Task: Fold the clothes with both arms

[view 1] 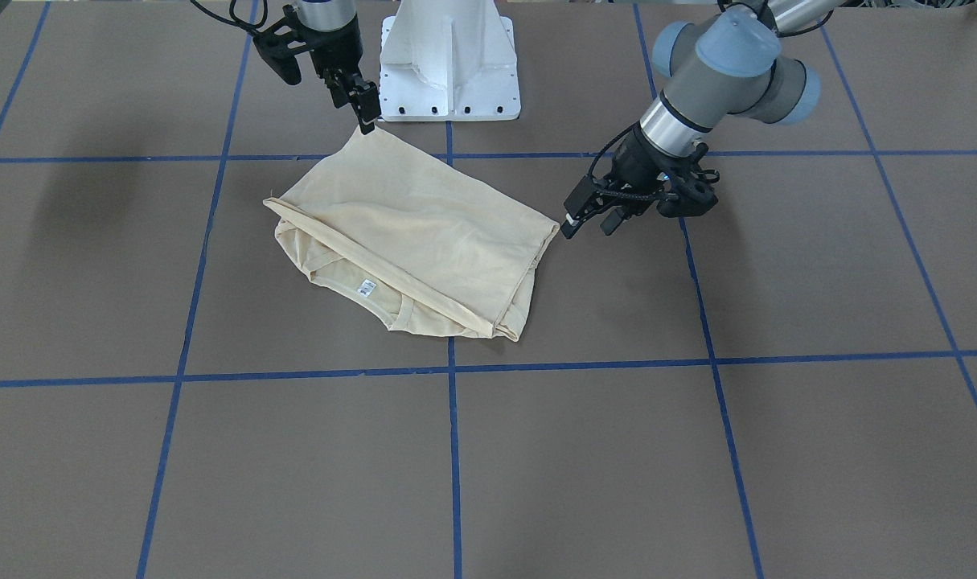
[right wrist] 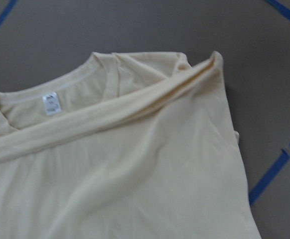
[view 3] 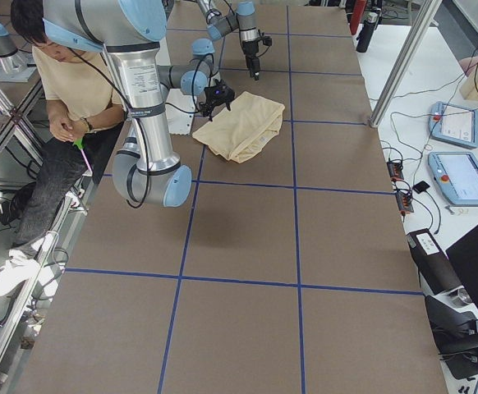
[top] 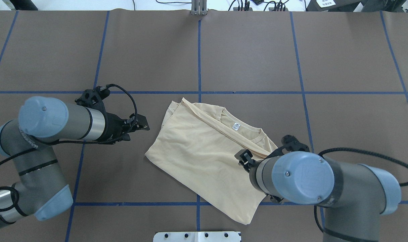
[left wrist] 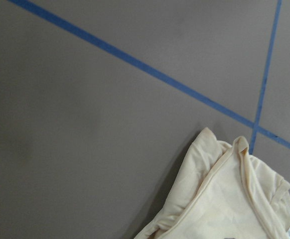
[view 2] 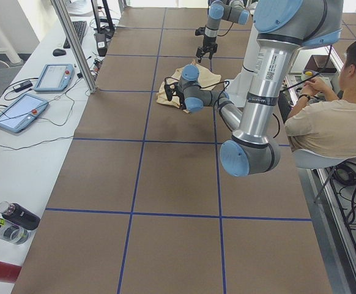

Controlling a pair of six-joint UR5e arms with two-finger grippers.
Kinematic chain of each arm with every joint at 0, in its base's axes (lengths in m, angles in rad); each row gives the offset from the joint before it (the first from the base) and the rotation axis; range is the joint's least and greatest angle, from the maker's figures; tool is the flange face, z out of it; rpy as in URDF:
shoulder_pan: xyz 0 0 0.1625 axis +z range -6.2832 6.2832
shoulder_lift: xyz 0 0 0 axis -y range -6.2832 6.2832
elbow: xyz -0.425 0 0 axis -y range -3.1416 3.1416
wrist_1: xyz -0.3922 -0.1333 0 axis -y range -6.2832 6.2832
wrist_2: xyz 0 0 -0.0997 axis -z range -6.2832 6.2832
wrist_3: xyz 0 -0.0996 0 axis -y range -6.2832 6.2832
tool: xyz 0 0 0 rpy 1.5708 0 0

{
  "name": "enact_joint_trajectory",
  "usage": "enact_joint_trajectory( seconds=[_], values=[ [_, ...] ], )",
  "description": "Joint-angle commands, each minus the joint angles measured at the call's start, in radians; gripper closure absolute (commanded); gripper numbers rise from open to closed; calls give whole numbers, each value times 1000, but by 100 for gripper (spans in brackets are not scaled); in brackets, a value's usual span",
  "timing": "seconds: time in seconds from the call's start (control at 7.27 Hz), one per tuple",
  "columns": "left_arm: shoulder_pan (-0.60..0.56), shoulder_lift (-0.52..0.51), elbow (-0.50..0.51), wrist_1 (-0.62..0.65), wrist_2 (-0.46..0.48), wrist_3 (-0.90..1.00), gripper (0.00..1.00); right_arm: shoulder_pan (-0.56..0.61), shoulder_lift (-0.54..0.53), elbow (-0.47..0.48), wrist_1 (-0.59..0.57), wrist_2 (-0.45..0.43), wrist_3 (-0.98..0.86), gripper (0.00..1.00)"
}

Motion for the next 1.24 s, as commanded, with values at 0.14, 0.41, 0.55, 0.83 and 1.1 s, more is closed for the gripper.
enact_joint_trajectory(
  seconds=[0.14,0.41,0.55,0.83,1.1],
  values=[
    [88,-18,47,19,40,-24,29,101,29,-82,10,35,-128,0],
    [88,-35,79,19,43,-24,32,100,35,-84,10,33,-127,0],
    [88,-34,81,19,43,-24,36,101,35,-84,10,33,-127,0],
    [88,-35,90,19,62,-24,41,100,34,-92,10,35,-127,0],
    [88,-34,92,19,63,-24,53,101,32,-93,9,33,-127,0]
  ],
)
